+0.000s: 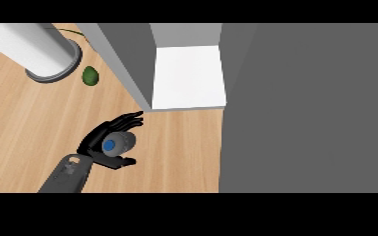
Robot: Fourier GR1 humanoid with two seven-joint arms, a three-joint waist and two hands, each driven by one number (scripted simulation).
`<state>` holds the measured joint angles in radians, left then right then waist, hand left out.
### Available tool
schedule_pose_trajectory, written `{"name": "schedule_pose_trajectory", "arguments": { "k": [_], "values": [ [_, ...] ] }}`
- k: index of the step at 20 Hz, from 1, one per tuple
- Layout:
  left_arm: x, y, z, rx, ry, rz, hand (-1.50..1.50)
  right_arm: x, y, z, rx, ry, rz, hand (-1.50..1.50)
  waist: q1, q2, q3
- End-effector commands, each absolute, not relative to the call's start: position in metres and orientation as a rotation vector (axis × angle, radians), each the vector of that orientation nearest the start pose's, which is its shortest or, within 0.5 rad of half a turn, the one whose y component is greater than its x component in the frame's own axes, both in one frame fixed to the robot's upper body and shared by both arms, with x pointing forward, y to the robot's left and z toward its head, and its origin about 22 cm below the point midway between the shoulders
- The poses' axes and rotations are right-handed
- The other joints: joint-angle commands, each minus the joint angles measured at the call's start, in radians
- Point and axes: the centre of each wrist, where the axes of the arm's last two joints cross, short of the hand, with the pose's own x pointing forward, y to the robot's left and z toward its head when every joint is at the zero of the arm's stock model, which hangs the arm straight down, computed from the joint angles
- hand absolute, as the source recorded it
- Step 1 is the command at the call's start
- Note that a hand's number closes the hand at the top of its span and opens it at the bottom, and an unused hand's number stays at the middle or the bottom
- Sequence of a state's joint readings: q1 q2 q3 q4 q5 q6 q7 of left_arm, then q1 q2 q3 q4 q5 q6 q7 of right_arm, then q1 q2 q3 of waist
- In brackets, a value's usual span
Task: Pick up the bottled water, place it into the cabinet and close the cabinet
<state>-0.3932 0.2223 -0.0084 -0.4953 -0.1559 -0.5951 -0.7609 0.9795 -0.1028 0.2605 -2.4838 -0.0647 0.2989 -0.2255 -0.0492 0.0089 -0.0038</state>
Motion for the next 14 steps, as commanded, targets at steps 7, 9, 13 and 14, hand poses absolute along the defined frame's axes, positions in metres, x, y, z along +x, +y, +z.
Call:
{"name": "schedule_pose_trajectory", "arguments": {
  "k": [7,9,13,14],
  "values": [
    [0.278,0.293,-0.133,-0.779,-1.466,-0.295,1.50,0.027,-0.230,0.126,0.194,-1.835,0.089,-1.50,-0.003,0.002,-0.003],
    [0.278,0.276,-0.138,-0.805,-1.450,-0.296,1.50,0.034,-0.235,0.115,0.187,-1.846,0.084,-1.50,0.006,0.004,-0.001],
    [0.246,0.252,-0.165,-0.429,-1.585,0.111,1.50,0.030,-0.238,0.116,0.149,-1.830,0.077,-1.50,0.042,-0.005,0.001],
    [0.238,0.254,-0.170,-0.326,-1.597,0.214,1.50,0.027,-0.236,0.115,0.153,-1.823,0.079,-1.50,0.041,-0.008,0.000]
  ]
}}
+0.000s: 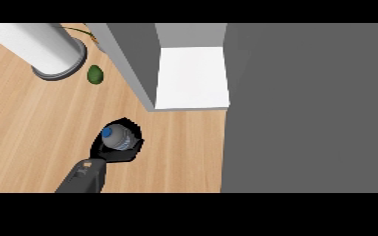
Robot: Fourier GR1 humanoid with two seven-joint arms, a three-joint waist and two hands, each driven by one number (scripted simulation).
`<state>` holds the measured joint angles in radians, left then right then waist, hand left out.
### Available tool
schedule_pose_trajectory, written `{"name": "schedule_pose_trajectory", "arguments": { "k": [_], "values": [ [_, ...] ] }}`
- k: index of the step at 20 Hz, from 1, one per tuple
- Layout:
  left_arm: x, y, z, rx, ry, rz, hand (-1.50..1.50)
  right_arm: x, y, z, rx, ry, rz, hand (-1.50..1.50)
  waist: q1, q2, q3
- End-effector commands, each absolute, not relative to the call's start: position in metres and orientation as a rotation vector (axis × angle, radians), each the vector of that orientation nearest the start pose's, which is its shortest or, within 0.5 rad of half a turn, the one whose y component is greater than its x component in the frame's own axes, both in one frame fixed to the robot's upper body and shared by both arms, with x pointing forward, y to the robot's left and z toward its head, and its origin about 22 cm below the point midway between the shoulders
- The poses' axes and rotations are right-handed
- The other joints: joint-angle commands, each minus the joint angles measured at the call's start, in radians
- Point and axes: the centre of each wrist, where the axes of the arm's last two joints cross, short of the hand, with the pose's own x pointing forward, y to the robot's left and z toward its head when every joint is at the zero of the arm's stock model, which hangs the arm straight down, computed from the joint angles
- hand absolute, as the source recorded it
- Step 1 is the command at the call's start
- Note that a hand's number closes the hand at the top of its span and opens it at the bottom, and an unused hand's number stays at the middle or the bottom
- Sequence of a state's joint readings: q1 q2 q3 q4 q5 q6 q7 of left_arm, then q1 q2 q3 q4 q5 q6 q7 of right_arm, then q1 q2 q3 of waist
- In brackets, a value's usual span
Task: Pick up the bottled water, place it into the cabinet and close the cabinet
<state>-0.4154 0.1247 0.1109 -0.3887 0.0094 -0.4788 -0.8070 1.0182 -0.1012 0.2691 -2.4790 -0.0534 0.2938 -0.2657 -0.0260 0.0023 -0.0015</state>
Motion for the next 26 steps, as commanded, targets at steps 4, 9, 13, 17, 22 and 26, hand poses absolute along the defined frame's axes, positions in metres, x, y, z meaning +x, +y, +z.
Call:
{"name": "schedule_pose_trajectory", "arguments": {
  "k": [4,9,13,17,22,26],
  "values": [
    [0.225,0.245,-0.177,-0.195,-1.686,0.331,1.50,0.025,-0.230,0.120,0.164,-1.826,0.067,-1.50,0.012,-0.003,-0.001],
    [0.246,0.228,-0.160,-0.280,-1.699,0.300,1.50,0.029,-0.240,0.125,0.150,-1.819,0.080,-1.50,0.025,-0.005,0.002],
    [0.253,0.209,-0.155,-0.331,-1.664,0.296,1.50,0.023,-0.243,0.121,0.175,-1.816,0.068,-1.50,0.011,-0.007,0.001],
    [0.264,0.197,-0.133,-0.373,-1.664,0.260,1.50,0.023,-0.239,0.121,0.170,-1.804,0.067,-1.50,0.022,-0.010,0.002],
    [0.284,0.176,-0.099,-0.375,-1.683,0.257,1.50,0.030,-0.235,0.125,0.179,-1.813,0.077,-1.50,0.022,-0.006,0.002],
    [0.294,0.140,-0.064,-0.307,-1.753,0.158,1.50,0.027,-0.244,0.115,0.184,-1.818,0.059,-1.50,0.018,-0.009,0.003]
  ]
}}
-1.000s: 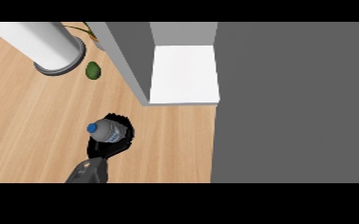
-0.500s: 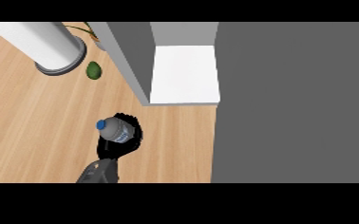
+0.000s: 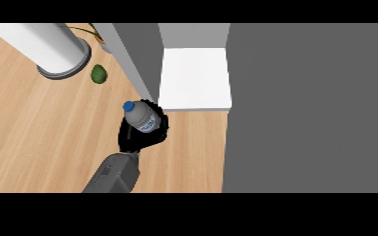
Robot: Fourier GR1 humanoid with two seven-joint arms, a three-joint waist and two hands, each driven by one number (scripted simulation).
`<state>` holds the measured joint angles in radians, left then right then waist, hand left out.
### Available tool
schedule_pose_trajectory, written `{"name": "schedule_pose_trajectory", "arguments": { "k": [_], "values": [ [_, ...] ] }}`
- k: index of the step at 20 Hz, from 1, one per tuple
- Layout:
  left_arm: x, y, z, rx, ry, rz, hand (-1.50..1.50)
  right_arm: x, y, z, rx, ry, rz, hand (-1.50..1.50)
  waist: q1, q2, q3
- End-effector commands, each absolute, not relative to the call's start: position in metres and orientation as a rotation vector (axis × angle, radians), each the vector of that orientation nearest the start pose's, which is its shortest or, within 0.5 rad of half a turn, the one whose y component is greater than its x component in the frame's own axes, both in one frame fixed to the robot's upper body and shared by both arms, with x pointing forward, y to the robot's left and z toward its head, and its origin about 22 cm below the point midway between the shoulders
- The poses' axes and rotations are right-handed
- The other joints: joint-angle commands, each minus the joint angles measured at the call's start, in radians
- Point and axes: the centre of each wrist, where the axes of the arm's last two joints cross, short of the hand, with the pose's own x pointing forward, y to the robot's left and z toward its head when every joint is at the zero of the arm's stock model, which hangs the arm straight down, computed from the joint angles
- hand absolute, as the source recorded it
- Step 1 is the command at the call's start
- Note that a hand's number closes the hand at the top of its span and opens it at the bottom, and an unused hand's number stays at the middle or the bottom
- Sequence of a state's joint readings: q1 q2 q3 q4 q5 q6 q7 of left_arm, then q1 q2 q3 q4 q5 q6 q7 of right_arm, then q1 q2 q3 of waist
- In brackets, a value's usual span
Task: Pick up the bottled water, place it into the cabinet and close the cabinet
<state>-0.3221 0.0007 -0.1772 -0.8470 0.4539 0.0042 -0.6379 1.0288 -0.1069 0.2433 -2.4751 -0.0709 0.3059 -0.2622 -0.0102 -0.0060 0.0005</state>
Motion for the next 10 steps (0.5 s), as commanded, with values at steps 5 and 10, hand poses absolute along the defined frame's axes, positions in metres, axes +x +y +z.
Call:
{"name": "schedule_pose_trajectory", "arguments": {
  "k": [5,10],
  "values": [
    [0.309,0.111,-0.033,-0.254,-1.772,0.096,1.50,0.026,-0.245,0.114,0.196,-1.826,0.049,-1.50,-0.006,0.002,0.000],
    [0.336,0.080,-0.001,-0.175,-1.762,0.071,1.50,0.030,-0.246,0.115,0.167,-1.841,0.057,-1.50,-0.022,0.008,-0.001]
  ]
}}
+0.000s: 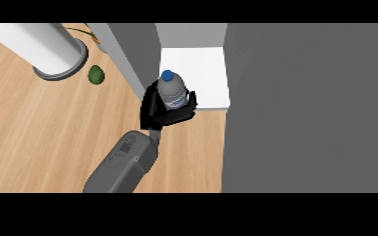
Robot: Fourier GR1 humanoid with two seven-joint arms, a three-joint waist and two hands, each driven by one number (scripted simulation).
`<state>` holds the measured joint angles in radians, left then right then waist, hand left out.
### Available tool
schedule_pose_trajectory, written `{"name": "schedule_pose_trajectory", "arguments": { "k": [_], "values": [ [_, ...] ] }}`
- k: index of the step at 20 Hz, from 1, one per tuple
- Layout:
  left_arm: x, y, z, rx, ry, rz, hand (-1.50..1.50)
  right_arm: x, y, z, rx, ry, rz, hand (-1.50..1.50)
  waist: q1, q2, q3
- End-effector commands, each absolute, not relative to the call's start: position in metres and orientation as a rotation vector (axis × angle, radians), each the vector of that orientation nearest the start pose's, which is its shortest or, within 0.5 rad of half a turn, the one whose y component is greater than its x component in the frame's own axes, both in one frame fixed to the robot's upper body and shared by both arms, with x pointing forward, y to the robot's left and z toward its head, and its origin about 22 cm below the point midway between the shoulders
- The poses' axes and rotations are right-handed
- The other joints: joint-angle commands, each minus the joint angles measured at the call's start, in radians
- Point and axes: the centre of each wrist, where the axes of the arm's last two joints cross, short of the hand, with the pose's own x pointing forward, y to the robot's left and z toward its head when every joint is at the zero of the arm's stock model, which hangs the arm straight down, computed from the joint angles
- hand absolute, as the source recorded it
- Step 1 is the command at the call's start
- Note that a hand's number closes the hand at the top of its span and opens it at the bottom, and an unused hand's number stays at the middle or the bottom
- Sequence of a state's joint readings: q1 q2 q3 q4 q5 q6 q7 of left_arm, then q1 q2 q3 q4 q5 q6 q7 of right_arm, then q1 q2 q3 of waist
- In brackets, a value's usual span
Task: Pick up the bottled water, place it into the cabinet and close the cabinet
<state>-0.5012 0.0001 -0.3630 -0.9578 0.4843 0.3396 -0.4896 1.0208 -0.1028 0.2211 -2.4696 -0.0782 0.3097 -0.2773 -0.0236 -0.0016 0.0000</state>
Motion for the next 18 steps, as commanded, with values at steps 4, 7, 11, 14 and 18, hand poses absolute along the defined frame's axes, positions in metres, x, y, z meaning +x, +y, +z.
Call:
{"name": "schedule_pose_trajectory", "arguments": {
  "k": [4,7,11,14,18],
  "values": [
    [0.365,0.067,0.026,-0.096,-1.759,0.011,1.50,0.030,-0.248,0.116,0.182,-1.831,0.057,-1.50,-0.016,0.006,0.000],
    [0.385,0.068,0.039,-0.042,-1.727,0.038,1.50,0.031,-0.243,0.109,0.166,-1.844,0.057,-1.50,-0.019,0.005,0.000],
    [0.391,0.070,0.031,-0.005,-1.681,0.078,1.50,0.032,-0.249,0.125,0.178,-1.862,0.087,-1.50,-0.029,0.010,-0.001],
    [0.403,0.075,0.029,0.054,-1.670,0.032,1.50,0.040,-0.258,0.113,0.192,-1.859,0.074,-1.50,-0.029,0.017,0.000],
    [0.412,0.076,0.030,0.239,-1.690,-0.104,1.50,0.037,-0.255,0.114,0.183,-1.863,0.083,-1.50,-0.042,0.019,0.000]
  ]
}}
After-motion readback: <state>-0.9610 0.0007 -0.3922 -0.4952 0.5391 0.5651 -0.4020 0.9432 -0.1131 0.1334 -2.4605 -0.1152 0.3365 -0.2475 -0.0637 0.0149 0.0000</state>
